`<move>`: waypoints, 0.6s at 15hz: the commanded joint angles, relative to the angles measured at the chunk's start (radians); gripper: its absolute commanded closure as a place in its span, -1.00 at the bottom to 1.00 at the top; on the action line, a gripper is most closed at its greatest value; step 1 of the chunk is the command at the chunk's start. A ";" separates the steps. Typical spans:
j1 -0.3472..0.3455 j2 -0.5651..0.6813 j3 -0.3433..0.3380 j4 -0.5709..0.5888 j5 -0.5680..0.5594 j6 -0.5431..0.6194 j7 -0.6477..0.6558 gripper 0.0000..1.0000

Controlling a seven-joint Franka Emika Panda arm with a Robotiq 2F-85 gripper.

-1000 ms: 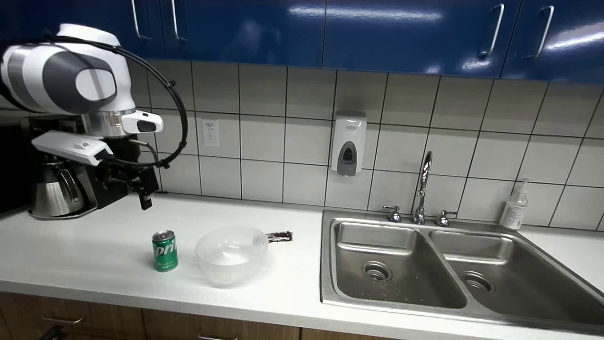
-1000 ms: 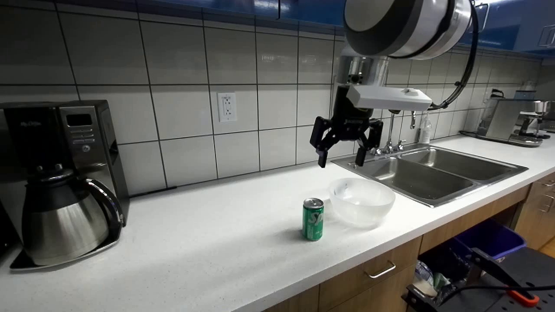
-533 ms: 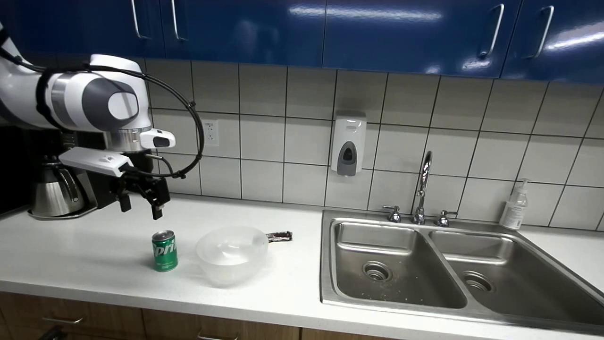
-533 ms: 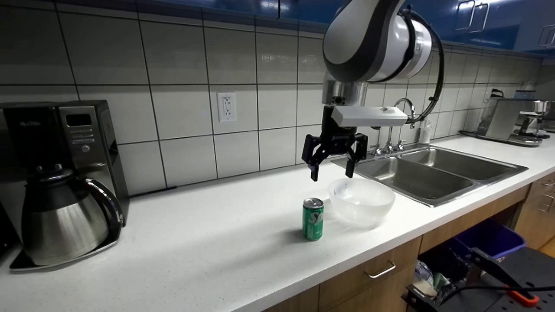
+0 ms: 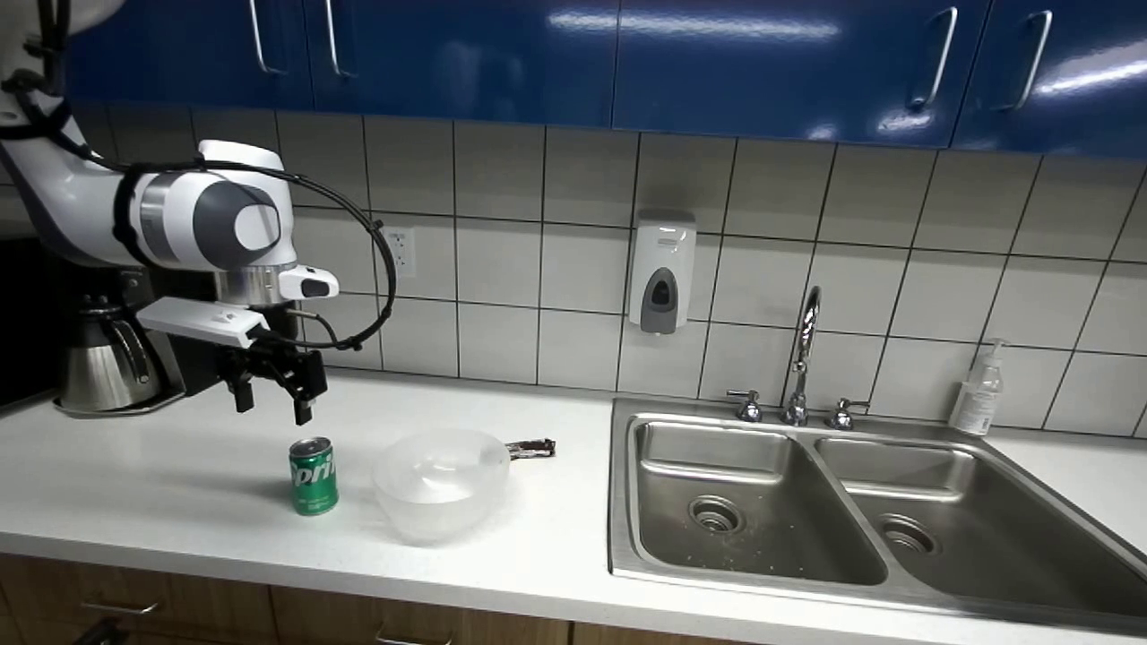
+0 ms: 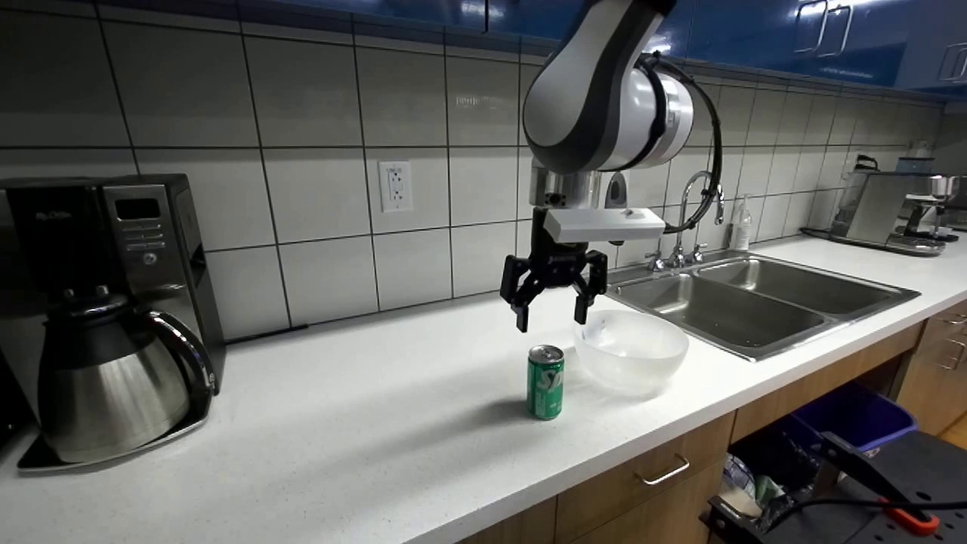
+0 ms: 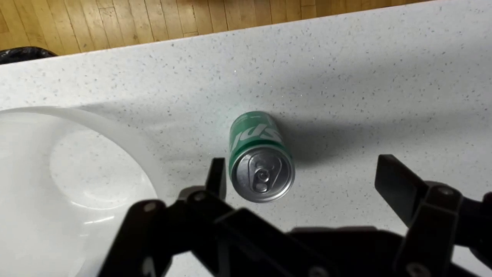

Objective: Put the green can inside the plastic bowl

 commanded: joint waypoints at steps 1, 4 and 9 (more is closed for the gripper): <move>0.018 0.074 -0.040 0.065 -0.031 0.000 0.011 -1.00; 0.016 0.126 -0.065 0.103 -0.038 -0.003 0.001 -1.00; 0.022 0.223 -0.080 0.178 -0.028 -0.012 -0.016 -1.00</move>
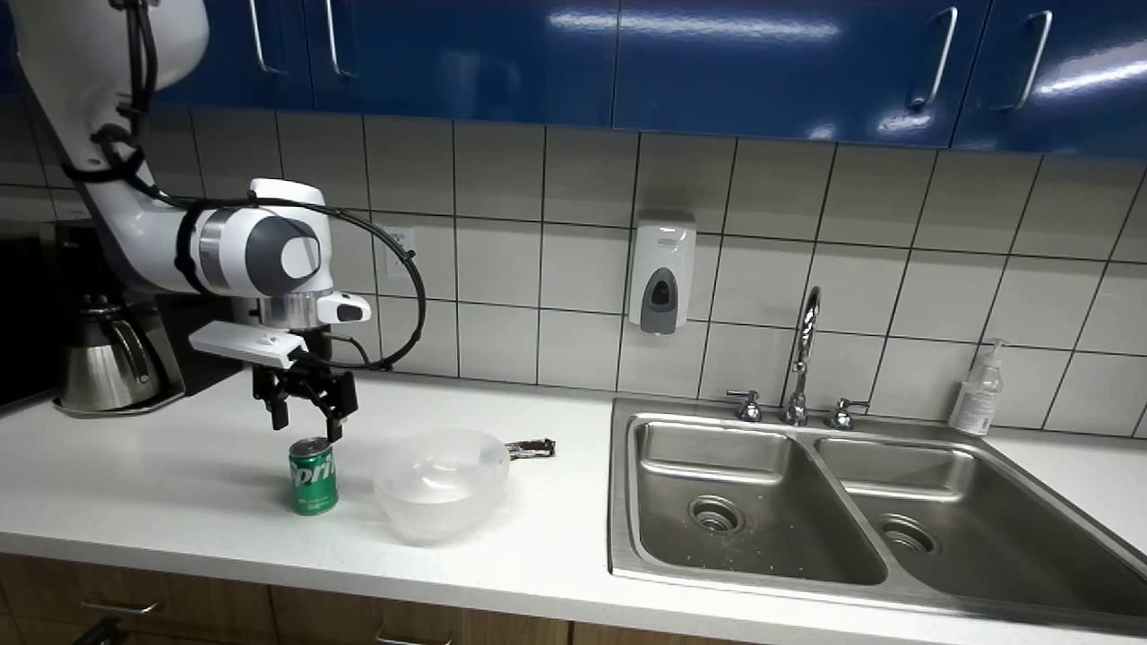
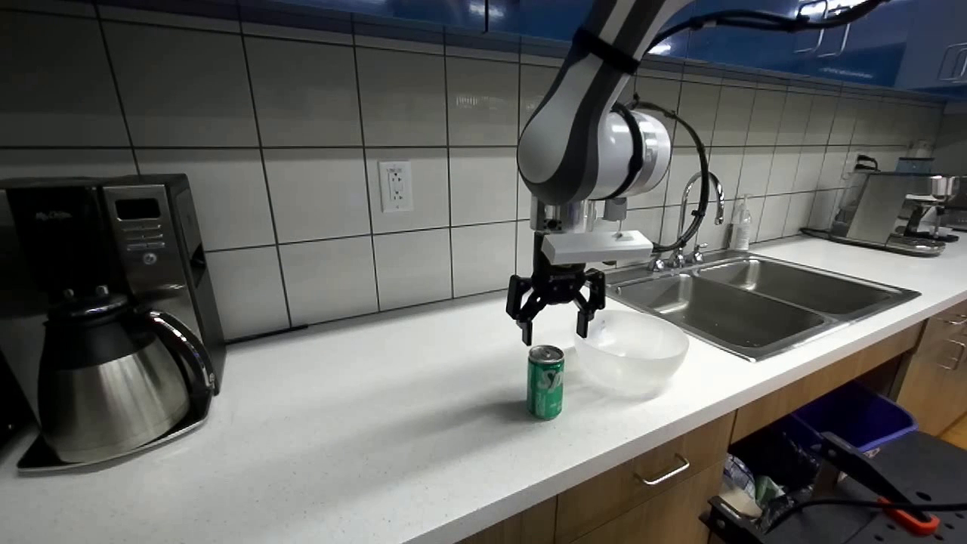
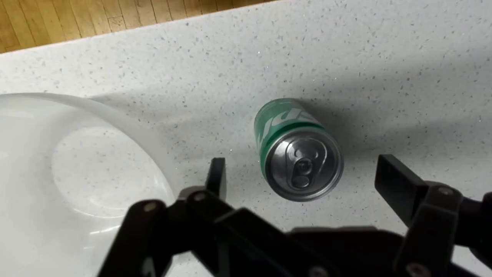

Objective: Put the green can inside the plastic bowl

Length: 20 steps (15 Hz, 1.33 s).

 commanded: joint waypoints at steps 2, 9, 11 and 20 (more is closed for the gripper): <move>0.014 0.095 -0.011 0.090 0.003 -0.013 -0.024 -1.00; 0.013 0.167 -0.008 0.144 0.015 -0.015 -0.038 -1.00; 0.013 0.180 -0.008 0.150 0.016 -0.016 -0.040 -1.00; 0.009 0.213 0.000 0.151 0.029 -0.014 -0.047 -1.00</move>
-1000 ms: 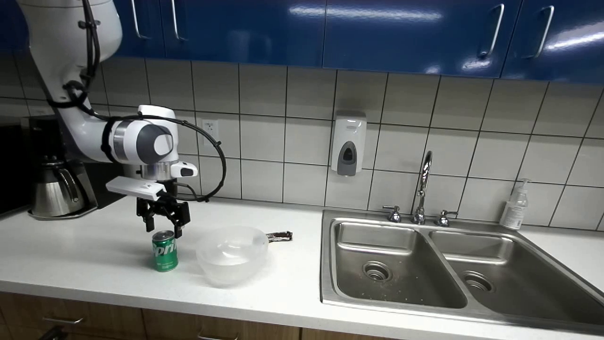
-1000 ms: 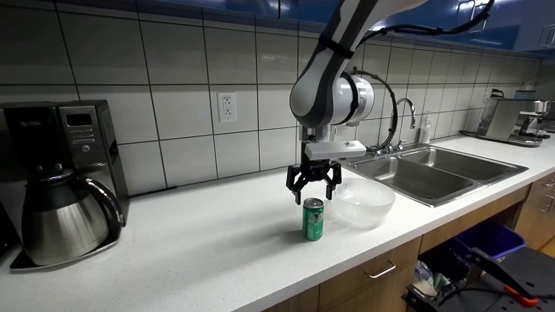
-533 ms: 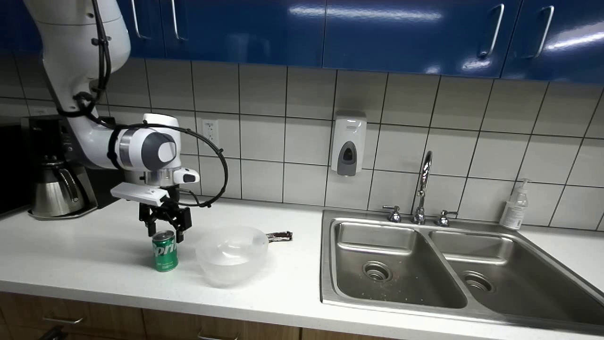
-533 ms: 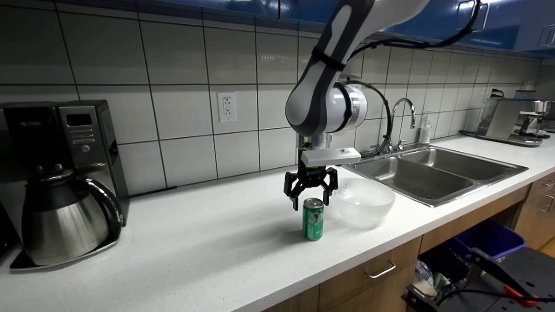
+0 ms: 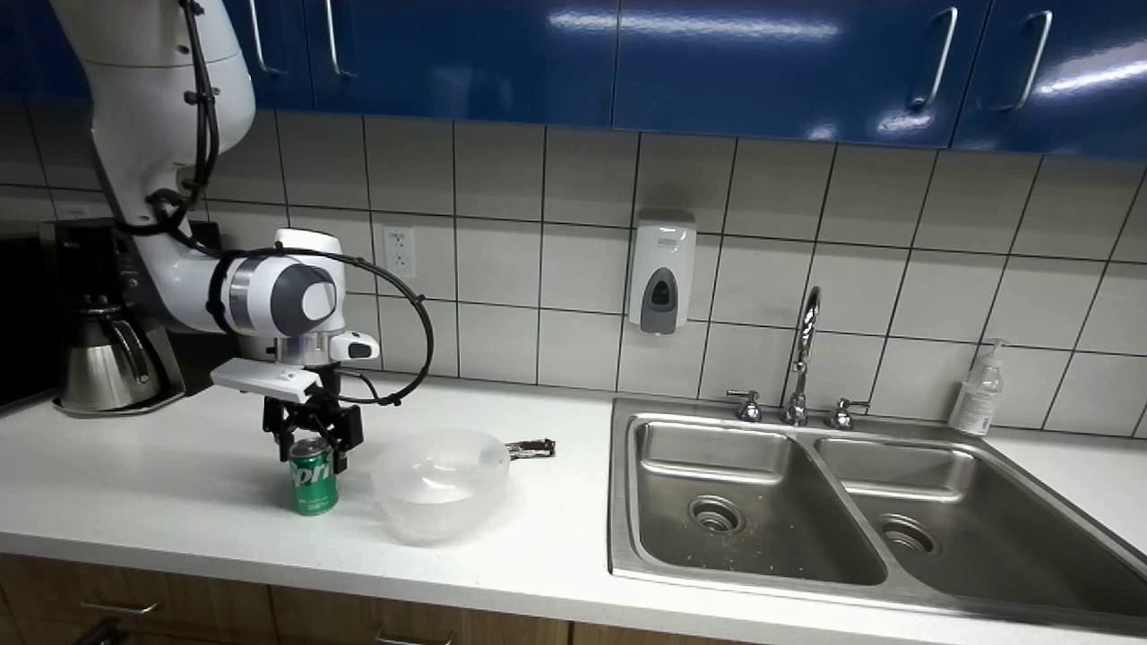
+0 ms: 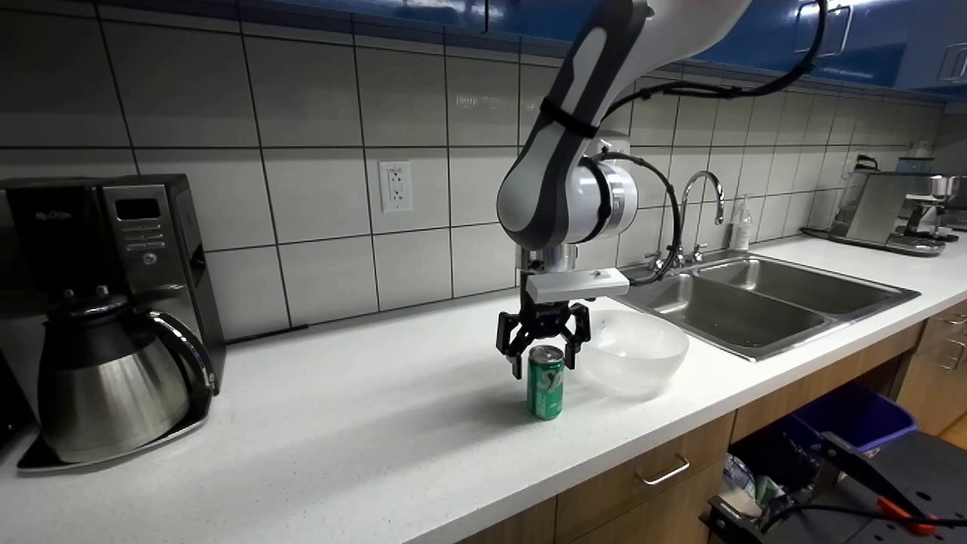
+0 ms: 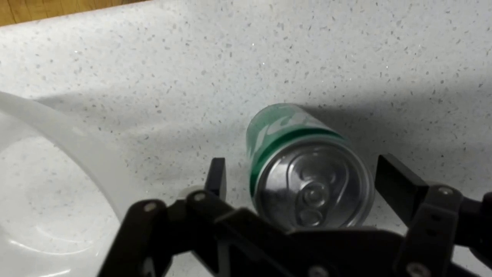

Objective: Put the green can inside the plastic bowl

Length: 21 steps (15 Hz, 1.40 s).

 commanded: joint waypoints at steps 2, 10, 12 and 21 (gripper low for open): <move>0.004 0.013 0.001 0.015 0.026 -0.012 -0.029 -1.00; 0.003 0.008 0.009 -0.001 0.038 -0.001 -0.039 0.22; 0.012 -0.011 0.004 -0.005 0.029 -0.015 -0.031 0.22; 0.099 -0.213 -0.057 -0.039 -0.071 -0.094 0.057 0.22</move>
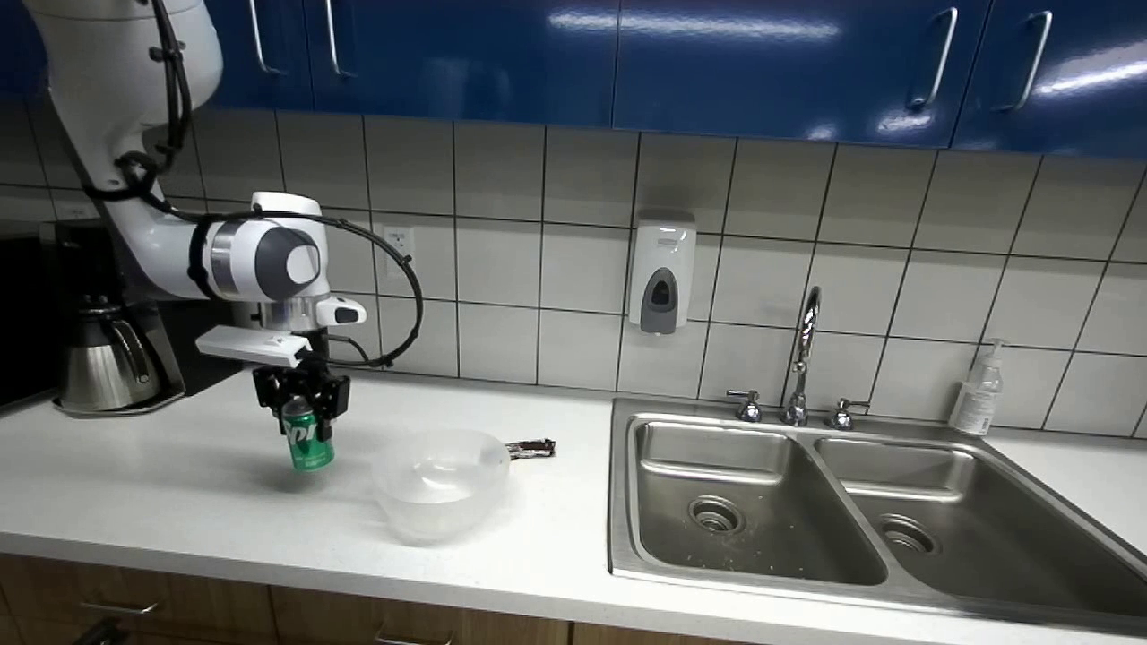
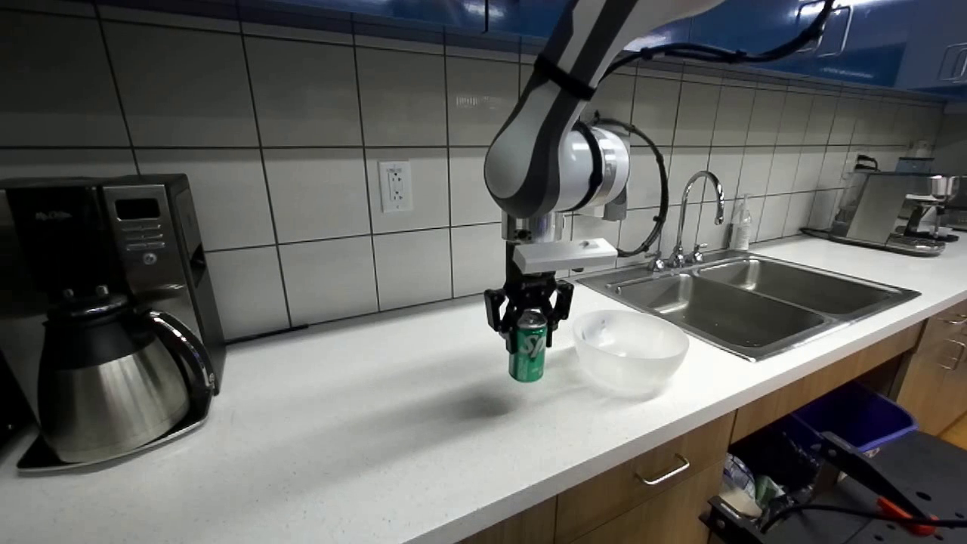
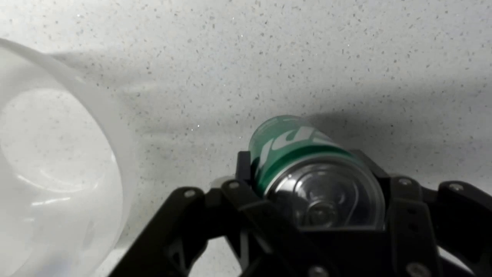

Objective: Put the green can inside the plastic bowl

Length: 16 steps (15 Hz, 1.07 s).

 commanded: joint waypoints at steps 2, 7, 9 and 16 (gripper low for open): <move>0.040 -0.163 -0.043 -0.046 -0.081 -0.082 0.076 0.22; 0.015 -0.272 -0.060 -0.092 -0.138 -0.109 0.126 0.22; 0.001 -0.302 -0.074 -0.112 -0.166 -0.110 0.149 0.22; -0.068 -0.359 -0.113 -0.189 -0.231 -0.087 0.216 0.22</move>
